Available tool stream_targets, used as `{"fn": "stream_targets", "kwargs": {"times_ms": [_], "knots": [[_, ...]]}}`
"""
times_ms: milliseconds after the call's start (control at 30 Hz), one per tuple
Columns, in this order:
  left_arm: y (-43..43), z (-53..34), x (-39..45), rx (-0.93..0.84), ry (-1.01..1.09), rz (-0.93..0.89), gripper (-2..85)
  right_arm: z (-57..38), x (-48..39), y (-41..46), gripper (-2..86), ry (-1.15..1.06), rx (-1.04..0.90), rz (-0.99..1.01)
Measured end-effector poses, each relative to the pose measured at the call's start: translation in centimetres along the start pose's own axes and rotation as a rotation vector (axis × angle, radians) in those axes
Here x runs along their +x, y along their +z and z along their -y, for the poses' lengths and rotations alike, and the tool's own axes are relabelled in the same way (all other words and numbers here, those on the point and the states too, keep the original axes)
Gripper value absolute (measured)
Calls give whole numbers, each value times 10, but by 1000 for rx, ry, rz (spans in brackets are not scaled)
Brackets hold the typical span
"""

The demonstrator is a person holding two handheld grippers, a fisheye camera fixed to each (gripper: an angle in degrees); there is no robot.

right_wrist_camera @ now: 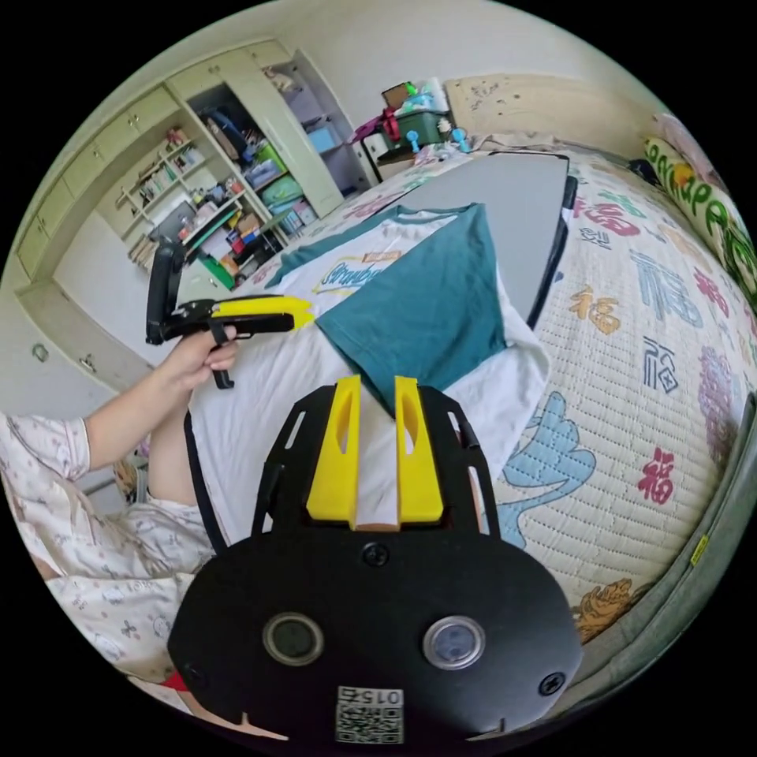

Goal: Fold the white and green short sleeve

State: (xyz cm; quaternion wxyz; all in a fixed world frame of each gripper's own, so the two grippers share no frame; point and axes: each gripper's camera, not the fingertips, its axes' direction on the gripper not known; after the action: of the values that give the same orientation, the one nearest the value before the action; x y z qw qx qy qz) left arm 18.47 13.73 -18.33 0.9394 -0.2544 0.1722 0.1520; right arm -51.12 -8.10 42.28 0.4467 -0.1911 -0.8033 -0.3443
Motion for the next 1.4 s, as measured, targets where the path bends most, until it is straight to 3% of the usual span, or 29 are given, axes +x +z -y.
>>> {"fn": "stream_targets", "kwargs": {"times_ms": [100,467,833,1033,1133,1233,1300,1400], "knots": [[28,3,8,-32,-31,0,81,-16,-5,36,71,-55,-98,-64],[59,-9,48,-51,-60,-89,-1,-80,31,66,11,-108,-152,-135],[78,-45,138,-77,-3,38,-6,-133,56,91,-10,-139,-168,-244],[77,-69,198,-77,54,143,-4,-167,96,82,-10,-80,-114,-190],[70,-78,207,-78,35,109,-3,-187,125,55,-10,71,-85,-173],[60,-86,211,-80,7,58,1,-251,129,-1,-9,235,84,-106],[49,-91,220,-79,-3,47,12,-336,117,-45,-6,247,336,41],[33,-97,224,-73,-41,11,43,-444,104,-79,-5,310,687,110]]}}
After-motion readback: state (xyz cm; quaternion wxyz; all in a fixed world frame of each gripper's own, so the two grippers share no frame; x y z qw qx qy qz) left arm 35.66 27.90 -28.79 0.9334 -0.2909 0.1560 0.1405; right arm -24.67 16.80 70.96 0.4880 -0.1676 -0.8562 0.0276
